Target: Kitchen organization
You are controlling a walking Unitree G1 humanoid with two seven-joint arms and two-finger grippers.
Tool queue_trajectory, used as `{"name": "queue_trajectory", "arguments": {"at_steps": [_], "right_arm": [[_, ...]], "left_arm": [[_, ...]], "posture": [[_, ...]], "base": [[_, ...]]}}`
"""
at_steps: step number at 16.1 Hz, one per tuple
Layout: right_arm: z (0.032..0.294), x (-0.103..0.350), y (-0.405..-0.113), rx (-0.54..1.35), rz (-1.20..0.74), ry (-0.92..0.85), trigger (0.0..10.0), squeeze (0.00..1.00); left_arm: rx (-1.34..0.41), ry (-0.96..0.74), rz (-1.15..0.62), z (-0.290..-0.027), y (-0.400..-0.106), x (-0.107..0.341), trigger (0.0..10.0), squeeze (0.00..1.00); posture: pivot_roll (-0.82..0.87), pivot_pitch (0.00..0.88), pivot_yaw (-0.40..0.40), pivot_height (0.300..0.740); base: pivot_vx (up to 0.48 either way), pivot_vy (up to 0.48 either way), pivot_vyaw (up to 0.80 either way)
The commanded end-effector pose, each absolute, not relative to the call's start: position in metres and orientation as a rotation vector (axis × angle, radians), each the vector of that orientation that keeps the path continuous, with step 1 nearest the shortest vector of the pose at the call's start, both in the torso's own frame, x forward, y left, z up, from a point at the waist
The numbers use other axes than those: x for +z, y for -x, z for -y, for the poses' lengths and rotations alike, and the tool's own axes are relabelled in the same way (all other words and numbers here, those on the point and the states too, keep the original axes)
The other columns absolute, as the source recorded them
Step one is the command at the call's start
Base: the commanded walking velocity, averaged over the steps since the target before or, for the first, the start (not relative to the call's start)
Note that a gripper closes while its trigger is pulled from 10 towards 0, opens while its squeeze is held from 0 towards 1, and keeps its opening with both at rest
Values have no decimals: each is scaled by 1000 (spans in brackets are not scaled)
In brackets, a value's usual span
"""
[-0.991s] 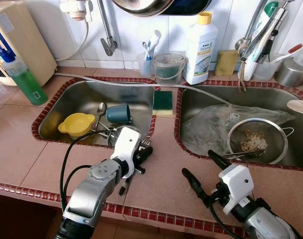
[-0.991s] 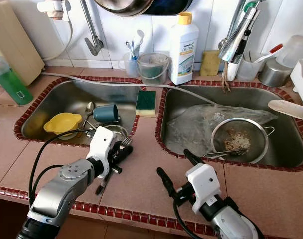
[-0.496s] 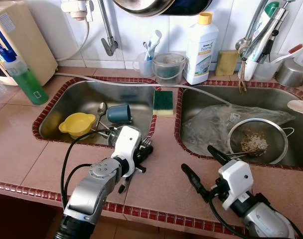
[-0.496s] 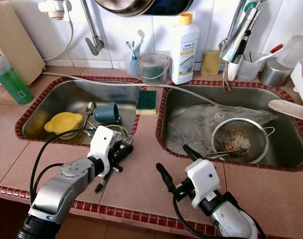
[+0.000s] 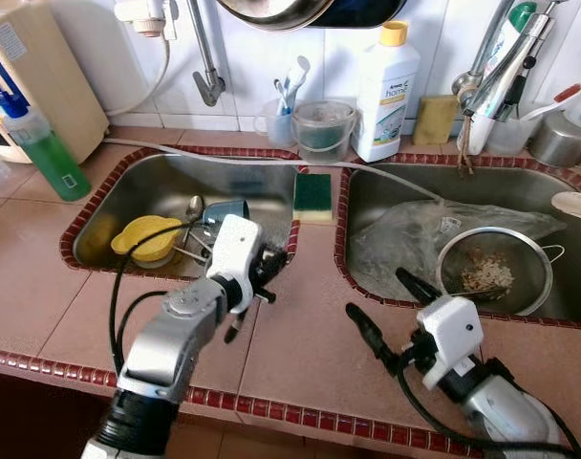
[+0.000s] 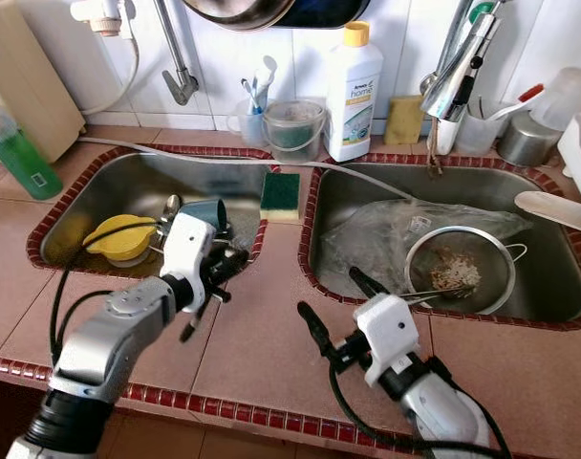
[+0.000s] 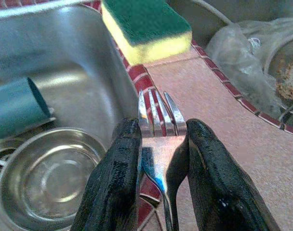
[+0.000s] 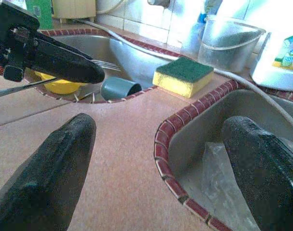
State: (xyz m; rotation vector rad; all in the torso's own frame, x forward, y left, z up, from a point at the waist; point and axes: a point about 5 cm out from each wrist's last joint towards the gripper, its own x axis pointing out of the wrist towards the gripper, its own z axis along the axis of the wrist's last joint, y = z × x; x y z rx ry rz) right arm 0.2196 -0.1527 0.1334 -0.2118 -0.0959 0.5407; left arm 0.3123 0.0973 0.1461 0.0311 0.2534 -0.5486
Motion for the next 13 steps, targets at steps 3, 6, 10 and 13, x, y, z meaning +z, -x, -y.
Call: {"name": "queue_trajectory", "arguments": {"at_steps": [3,6,10,13], "right_arm": [[149,139,-228,499,145,194,10000,0],[155,153,-250,302,246,161,10000,0],[148,154,-260,255,260,153,10000,0],[152,154,-266,182,265,160,10000,0]], "left_arm": [[-547,-31,-189,-104,-320,168,10000,0],[-499,49,-69,-115,-330,183,10000,0],[-470,6,-41,-117,-328,173,10000,0],[-450,10,-38,-120,-330,166,10000,0]], "posture": [[-282,65,89,740],[-281,41,90,740],[-273,19,84,740],[-271,5,78,740]], "base": [[0,0,0],[0,0,0],[0,0,0],[0,0,0]]}}
